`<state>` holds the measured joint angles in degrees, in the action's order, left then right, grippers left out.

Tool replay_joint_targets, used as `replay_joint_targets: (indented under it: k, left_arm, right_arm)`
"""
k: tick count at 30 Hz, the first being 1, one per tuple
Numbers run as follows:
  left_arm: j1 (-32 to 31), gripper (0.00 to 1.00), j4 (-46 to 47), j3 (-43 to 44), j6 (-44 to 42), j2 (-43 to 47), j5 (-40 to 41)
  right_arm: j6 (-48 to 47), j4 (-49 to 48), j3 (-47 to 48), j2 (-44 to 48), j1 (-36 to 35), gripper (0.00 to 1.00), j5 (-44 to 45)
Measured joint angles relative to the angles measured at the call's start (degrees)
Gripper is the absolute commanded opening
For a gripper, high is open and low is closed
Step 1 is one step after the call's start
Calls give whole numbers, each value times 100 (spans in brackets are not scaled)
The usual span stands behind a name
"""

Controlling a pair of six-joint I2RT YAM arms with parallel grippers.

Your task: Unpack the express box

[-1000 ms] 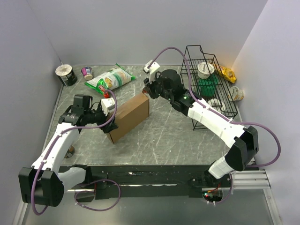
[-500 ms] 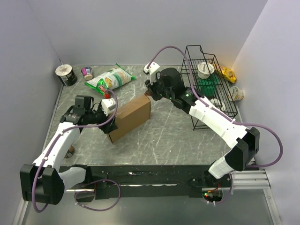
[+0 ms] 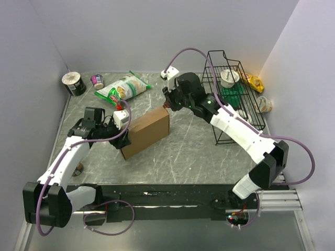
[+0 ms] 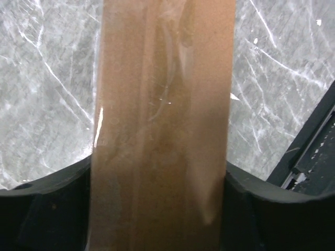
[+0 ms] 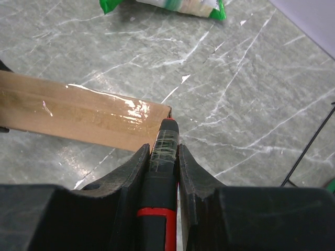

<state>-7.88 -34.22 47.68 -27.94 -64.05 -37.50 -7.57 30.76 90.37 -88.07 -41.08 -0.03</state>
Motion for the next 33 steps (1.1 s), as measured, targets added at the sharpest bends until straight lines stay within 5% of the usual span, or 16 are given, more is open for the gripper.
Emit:
replay_joint_targets:
  k: [13,33]
  left_arm:
    - [-9,45,11,15,778,2,-26]
    - [-164,27,313,22,1217,42,31]
  right_arm:
    - [293,435,1005,-868,-52,0,411]
    - [197,1687,1631,-861,-50,0,588]
